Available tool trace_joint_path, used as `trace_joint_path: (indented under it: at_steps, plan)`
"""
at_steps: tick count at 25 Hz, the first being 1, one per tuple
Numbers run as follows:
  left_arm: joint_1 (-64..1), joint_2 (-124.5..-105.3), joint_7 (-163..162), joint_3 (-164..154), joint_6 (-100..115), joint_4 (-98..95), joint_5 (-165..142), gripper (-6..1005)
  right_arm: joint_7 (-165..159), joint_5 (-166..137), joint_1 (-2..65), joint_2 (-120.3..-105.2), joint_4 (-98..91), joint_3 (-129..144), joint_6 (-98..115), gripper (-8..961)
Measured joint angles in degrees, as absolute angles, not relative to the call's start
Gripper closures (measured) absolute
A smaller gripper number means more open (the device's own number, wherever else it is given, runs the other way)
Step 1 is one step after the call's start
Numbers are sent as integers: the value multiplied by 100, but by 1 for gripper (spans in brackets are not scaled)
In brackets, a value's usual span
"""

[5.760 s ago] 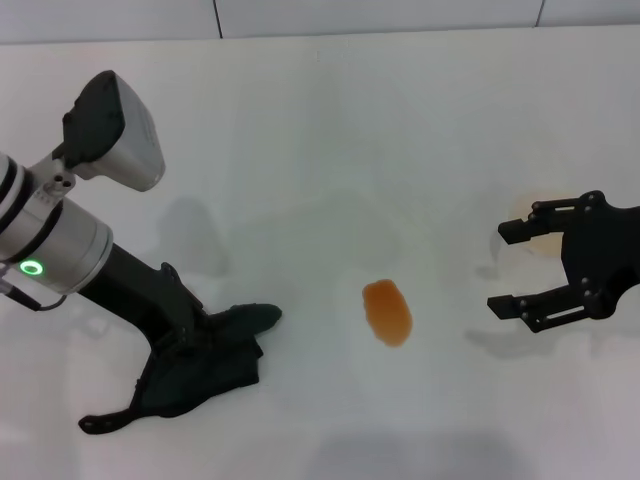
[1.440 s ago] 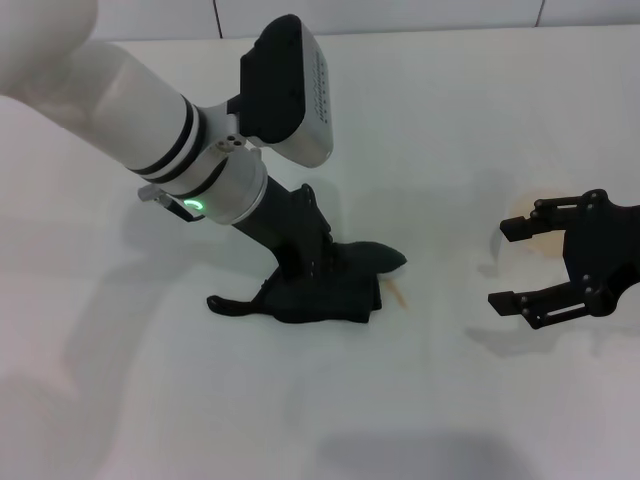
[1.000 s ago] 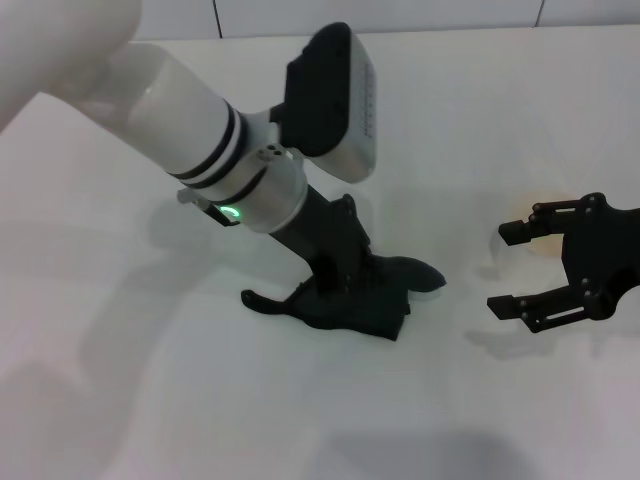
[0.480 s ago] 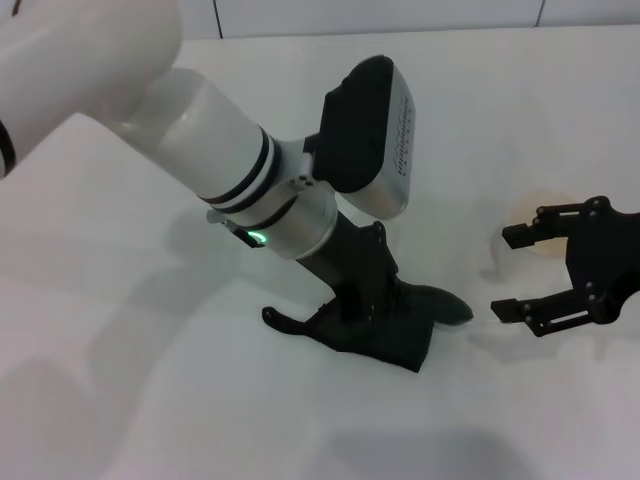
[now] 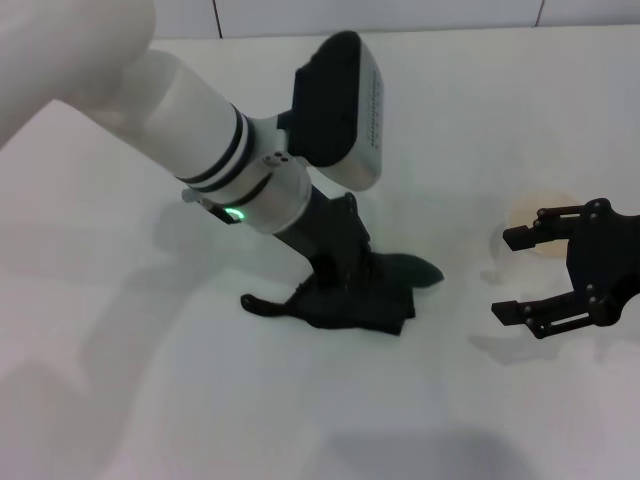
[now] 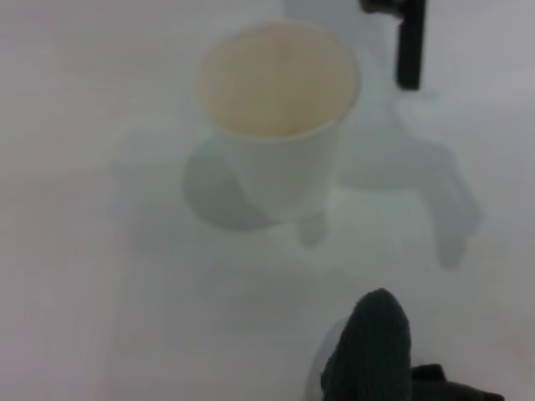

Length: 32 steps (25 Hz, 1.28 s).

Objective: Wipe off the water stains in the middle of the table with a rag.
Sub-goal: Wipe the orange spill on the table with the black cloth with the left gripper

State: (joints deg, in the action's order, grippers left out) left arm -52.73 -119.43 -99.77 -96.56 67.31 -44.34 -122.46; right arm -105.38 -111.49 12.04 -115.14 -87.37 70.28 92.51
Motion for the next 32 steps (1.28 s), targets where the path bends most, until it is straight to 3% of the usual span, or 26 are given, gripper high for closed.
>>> trace_joint_path:
  at_steps: [22, 32]
  plan:
    - [-5269, -11963, -10182, -9012, 6527, -4495, -13033, 930, -10538, -11144, 1228, -11513, -8736, 7014, 9251, 111]
    - [-4729, -11931, -10140, -8525, 6568, -5162, -12865, 930, -10537, -11145, 1218, -11514, -8718, 6998, 9225, 111]
